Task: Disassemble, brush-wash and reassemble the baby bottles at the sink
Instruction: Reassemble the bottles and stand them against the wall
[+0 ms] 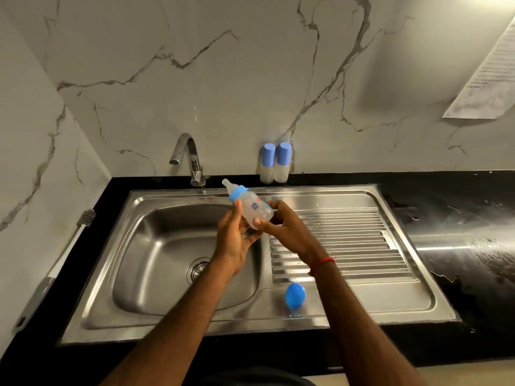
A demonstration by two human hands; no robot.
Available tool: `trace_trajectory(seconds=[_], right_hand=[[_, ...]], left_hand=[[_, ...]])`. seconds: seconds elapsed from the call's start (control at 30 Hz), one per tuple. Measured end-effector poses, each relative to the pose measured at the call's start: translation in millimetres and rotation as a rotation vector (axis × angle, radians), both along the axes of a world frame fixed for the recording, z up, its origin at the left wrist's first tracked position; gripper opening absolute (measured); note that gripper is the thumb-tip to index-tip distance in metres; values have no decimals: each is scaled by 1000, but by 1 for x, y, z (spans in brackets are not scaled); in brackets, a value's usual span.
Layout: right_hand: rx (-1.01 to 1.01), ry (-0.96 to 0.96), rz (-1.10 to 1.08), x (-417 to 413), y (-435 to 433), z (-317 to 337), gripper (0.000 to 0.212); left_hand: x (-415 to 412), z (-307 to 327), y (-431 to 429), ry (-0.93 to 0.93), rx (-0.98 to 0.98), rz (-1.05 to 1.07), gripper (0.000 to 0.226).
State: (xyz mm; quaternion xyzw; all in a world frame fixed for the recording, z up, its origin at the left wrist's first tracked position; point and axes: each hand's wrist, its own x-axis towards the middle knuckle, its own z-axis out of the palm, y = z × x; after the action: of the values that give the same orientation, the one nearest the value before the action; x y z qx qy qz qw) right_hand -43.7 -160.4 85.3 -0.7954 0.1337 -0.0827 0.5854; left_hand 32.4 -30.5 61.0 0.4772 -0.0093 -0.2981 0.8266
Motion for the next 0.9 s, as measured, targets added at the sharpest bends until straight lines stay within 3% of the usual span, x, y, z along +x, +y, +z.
trace_trajectory(seconds=[0.1,0.2,0.27,0.37,0.5,0.67,0.77,0.9], right_hand=[[-114,144,118,-8,-15,-9,44],[-358,384,154,-19,-29,-29,57],[-508,579,242,-27,-32,-43,65],[-553,830,391,-37,-26,-48,75],[-622,937,526,-40,-18,-49,60],[-591,808,411,-41,-33,-61,48],[-580,515,247,-43,-52,-49,48],[-384,152,-22,-44,-66,-15,44]], left_hand=[[3,1,2,3,28,7,64],[8,-4,7,-6,115,15,43],[10,-10,10,1,149,19,40],[11,-18,12,-15,205,24,33],[10,-25,11,-68,232,4,30],[9,-24,11,-145,266,-27,46],[10,-22,14,-317,333,-50,48],[13,-18,16,-528,444,-97,48]])
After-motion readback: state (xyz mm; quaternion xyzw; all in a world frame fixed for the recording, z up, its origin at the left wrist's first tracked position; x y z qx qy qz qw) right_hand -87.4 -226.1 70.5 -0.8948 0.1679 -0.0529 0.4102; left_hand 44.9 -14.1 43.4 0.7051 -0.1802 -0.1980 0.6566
